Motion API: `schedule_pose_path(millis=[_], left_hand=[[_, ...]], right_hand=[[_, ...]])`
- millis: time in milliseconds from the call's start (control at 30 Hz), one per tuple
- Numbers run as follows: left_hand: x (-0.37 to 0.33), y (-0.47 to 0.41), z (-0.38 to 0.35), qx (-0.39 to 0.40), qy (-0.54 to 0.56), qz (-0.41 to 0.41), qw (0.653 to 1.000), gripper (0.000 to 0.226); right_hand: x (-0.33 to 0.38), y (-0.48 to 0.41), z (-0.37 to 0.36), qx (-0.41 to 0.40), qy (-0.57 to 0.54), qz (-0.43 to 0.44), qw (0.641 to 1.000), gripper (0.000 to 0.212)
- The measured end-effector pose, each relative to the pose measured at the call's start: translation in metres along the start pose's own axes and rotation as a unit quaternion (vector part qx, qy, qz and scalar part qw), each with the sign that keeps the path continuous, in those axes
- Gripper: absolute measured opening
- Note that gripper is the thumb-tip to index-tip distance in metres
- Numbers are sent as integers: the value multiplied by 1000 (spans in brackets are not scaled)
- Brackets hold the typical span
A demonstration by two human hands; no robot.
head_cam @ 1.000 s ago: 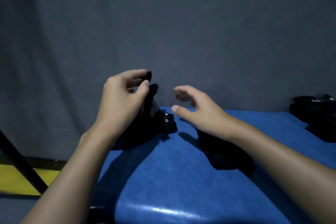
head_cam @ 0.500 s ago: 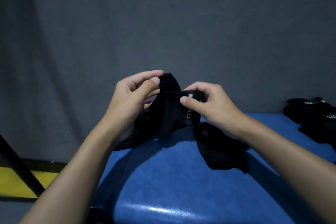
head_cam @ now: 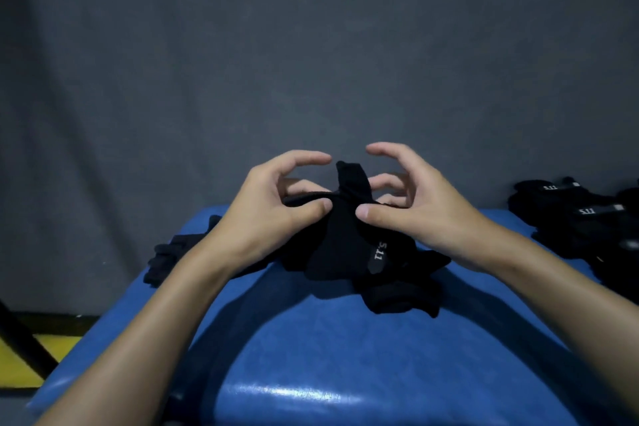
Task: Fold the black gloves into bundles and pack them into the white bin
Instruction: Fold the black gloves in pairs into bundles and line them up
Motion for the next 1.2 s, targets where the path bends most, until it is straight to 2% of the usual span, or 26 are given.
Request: schedule_pose_path(millis=[67,133,300,367,433,467,533,600,633,700,800,900,967,1033,1133,1200], left_hand=[[-4,0,-6,15,-3,-10,1000,45],[-5,-1,-10,21,-8,-14,1000,46],[7,-7,-7,13,-50,4,999,43],[8,-9,-7,-1,-36,3,999,38],[3,-10,-14,1,-22,-7,1000,37],[0,-11,-18,3,-22,-16,1000,37],[-5,-15,-26,3,-25,-32,999,39],[-7,-19,-30,-10,-27,-51,998,42],[-7,-20,-30,-25,-32,-58,997,44],[-4,-20,-30,-38,-24,-43,998,47],[7,-16,-36,6,23,18,1000,54],[15,-12,-40,9,109,62,992,57],[17,-13,-41,-10,145,72,987,49],[16,-14,-41,-38,137,66,988,34],[17,-16,-39,-79,105,71,989,18],[27,-16,-45,-66,108,104,987,13]], right_hand=[[9,2,-1,20,60,52,997,63],[14,4,1,4,98,84,992,52],[7,4,19,-77,57,67,993,33],[3,7,23,-63,58,56,995,42],[5,10,24,-27,134,83,987,57],[8,12,23,-9,176,106,979,58],[13,12,22,6,209,139,968,39],[17,11,26,-15,207,153,966,14],[18,10,30,-33,202,155,967,11],[17,8,38,-70,170,146,972,14],[6,8,50,-138,57,74,986,17],[-7,10,52,-171,-3,19,985,18],[-12,10,52,-158,22,8,987,23],[-14,11,53,-132,90,17,987,25],[-15,11,57,-112,154,33,981,12],[-17,13,58,-102,174,37,979,21]])
Point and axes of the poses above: each hand's wrist, its own y-axis away from the middle knuckle, its own z-axis out of the back of the hand, x = y × z, the point moved 7 cm from there along -y, towards the middle knuckle, and after that the axes turned 12 degrees about -x, right-handed, at the moved point
